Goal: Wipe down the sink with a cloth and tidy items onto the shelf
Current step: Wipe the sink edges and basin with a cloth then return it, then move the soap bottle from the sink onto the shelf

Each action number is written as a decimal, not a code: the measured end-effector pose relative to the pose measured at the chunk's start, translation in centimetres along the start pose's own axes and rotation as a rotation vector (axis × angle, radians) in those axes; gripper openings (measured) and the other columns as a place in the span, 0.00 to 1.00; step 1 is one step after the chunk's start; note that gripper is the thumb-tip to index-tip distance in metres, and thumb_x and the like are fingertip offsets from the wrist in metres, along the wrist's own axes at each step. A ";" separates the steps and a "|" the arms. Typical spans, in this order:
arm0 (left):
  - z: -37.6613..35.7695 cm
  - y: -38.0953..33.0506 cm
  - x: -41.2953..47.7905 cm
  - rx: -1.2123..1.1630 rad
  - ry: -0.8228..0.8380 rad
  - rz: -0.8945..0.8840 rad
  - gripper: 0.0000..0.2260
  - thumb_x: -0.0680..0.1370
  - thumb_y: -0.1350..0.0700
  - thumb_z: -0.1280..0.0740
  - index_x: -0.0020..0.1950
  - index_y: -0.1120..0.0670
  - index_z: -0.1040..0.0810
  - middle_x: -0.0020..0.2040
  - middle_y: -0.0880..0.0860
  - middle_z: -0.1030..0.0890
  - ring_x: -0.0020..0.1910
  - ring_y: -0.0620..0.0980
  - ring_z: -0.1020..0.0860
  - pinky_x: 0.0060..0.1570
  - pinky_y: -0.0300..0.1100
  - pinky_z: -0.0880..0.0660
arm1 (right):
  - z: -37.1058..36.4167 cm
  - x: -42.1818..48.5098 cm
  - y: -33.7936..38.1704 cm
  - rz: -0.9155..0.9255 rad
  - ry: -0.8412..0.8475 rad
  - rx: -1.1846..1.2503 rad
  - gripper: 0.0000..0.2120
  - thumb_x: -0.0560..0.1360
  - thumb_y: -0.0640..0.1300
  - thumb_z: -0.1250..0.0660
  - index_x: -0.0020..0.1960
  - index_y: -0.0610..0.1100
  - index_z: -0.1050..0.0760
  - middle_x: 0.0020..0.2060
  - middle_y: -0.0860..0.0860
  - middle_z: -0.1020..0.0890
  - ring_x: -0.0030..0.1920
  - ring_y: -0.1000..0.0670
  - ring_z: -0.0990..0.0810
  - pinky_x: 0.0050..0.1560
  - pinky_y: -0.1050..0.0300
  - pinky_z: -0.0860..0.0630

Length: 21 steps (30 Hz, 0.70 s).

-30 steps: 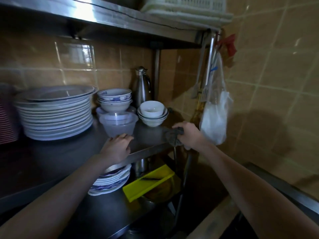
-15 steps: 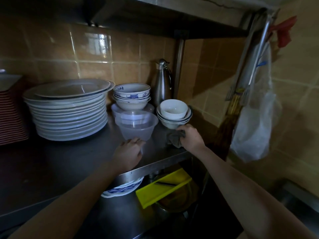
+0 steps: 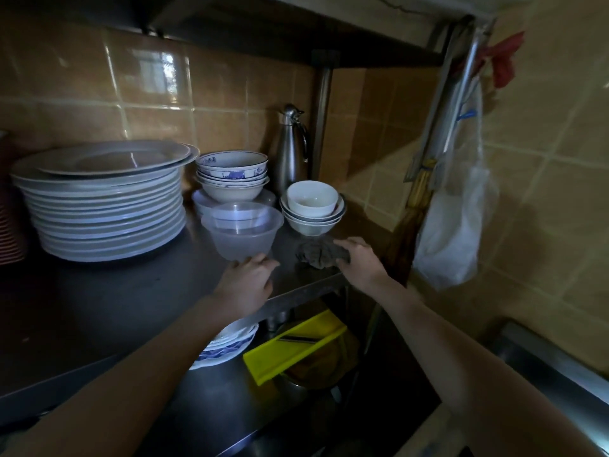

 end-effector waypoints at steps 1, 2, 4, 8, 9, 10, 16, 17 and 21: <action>0.1 -0.8 -0.1 0.003 -0.002 -0.018 0.20 0.77 0.54 0.42 0.69 0.48 0.34 0.66 0.50 0.30 0.64 0.54 0.29 0.61 0.51 0.33 | 0.4 -0.8 -0.5 -0.002 0.000 -0.004 0.22 0.77 0.42 0.38 0.70 0.50 0.32 0.70 0.46 0.35 0.70 0.43 0.34 0.70 0.46 0.33; 0.2 -1.7 -0.2 0.005 -0.007 -0.037 0.20 0.77 0.54 0.42 0.69 0.49 0.33 0.66 0.50 0.30 0.64 0.54 0.29 0.61 0.51 0.33 | 0.8 -1.7 -1.0 -0.009 0.003 -0.011 0.21 0.77 0.42 0.38 0.70 0.50 0.32 0.70 0.46 0.35 0.70 0.43 0.34 0.70 0.45 0.34; 0.2 -3.5 -0.6 0.001 -0.016 -0.071 0.20 0.77 0.54 0.41 0.69 0.49 0.33 0.66 0.51 0.30 0.64 0.54 0.29 0.60 0.50 0.33 | 1.5 -3.8 -2.3 -0.036 0.014 -0.024 0.21 0.78 0.42 0.40 0.70 0.50 0.32 0.70 0.47 0.35 0.70 0.43 0.34 0.70 0.45 0.34; -0.2 -7.7 -1.1 -0.052 0.021 -0.126 0.19 0.78 0.53 0.41 0.69 0.49 0.33 0.67 0.51 0.31 0.64 0.56 0.29 0.60 0.51 0.33 | 3.0 -8.1 -5.3 -0.087 0.024 -0.036 0.20 0.78 0.42 0.41 0.70 0.50 0.33 0.70 0.48 0.34 0.69 0.43 0.34 0.69 0.45 0.33; -0.4 -8.8 -1.2 -0.061 0.035 -0.145 0.19 0.78 0.53 0.41 0.70 0.50 0.33 0.67 0.51 0.31 0.64 0.56 0.30 0.60 0.51 0.33 | 3.4 -9.2 -6.1 -0.105 0.019 -0.042 0.20 0.78 0.42 0.41 0.70 0.50 0.32 0.70 0.48 0.34 0.69 0.44 0.34 0.69 0.46 0.34; -0.5 -10.0 -1.3 -0.063 0.045 -0.164 0.19 0.78 0.53 0.41 0.70 0.49 0.34 0.68 0.51 0.32 0.65 0.56 0.30 0.61 0.51 0.33 | 3.7 -10.3 -6.9 -0.118 0.018 -0.047 0.20 0.78 0.42 0.41 0.70 0.50 0.32 0.69 0.48 0.33 0.69 0.44 0.33 0.69 0.46 0.34; -1.6 -17.0 -1.5 -0.094 0.080 -0.277 0.19 0.78 0.53 0.42 0.70 0.49 0.33 0.68 0.51 0.32 0.66 0.56 0.31 0.62 0.51 0.34 | 5.4 -17.5 -12.4 -0.243 0.059 -0.055 0.20 0.78 0.43 0.40 0.69 0.50 0.31 0.69 0.48 0.30 0.69 0.44 0.31 0.68 0.50 0.32; -1.8 -18.2 -1.6 -0.100 0.088 -0.300 0.19 0.78 0.53 0.42 0.70 0.49 0.33 0.68 0.51 0.32 0.65 0.56 0.31 0.62 0.51 0.34 | 5.9 -18.9 -13.4 -0.281 0.045 -0.055 0.20 0.77 0.44 0.39 0.69 0.51 0.32 0.69 0.48 0.31 0.69 0.44 0.31 0.68 0.49 0.32; -2.9 -23.2 -1.5 -0.130 0.144 -0.391 0.19 0.79 0.52 0.43 0.71 0.48 0.35 0.69 0.49 0.33 0.67 0.53 0.32 0.63 0.52 0.34 | 7.8 -23.8 -17.5 -0.408 0.011 -0.083 0.21 0.77 0.42 0.38 0.69 0.52 0.32 0.67 0.49 0.29 0.67 0.45 0.30 0.67 0.47 0.31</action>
Point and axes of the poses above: each hand's wrist, its own x-axis towards the middle knuckle, its own z-axis out of the back of the hand, y = z × x, the point moved 3 cm from there along x, towards the middle knuckle
